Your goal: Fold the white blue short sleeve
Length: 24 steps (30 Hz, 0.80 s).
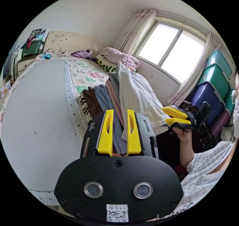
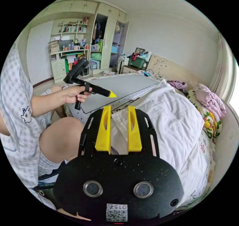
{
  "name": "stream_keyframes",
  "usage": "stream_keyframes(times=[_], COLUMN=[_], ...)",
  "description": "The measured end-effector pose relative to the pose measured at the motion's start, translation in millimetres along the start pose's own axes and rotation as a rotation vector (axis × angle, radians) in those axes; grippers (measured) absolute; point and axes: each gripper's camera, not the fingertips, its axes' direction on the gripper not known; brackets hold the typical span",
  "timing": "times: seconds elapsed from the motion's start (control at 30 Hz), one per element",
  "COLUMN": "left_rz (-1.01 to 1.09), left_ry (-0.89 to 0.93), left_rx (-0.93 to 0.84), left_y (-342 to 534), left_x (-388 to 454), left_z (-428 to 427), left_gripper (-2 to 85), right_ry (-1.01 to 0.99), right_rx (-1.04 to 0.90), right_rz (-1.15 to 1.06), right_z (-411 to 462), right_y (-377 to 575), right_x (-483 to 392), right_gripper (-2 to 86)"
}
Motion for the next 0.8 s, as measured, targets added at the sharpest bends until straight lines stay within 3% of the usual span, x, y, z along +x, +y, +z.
stream_keyframes(times=[0.17, 0.3, 0.47, 0.57, 0.8], left_rz=[-0.025, -0.018, 0.082, 0.130, 0.059], left_ry=[0.053, 0.102, 0.049, 0.140, 0.320], left_rx=[-0.055, -0.076, -0.137, -0.134, -0.105], left_y=[5, -6, -29, -51, -94], left_x=[-10, -9, 10, 24, 43], left_z=[-10, -22, -32, -38, -28], left_gripper=[8.5, 8.6, 8.9, 9.4, 11.4], right_ry=[0.087, 0.212, 0.100, -0.021, 0.045], right_rx=[-0.232, -0.255, 0.066, 0.209, 0.432], right_rz=[-0.044, -0.043, 0.250, 0.376, 0.589], right_z=[55, 46, -64, -119, -200], right_y=[-1, 6, 42, 72, 152], right_x=[-12, -5, 65, 115, 177], right_gripper=[10.8, 2.7, 0.7, 0.6, 0.6])
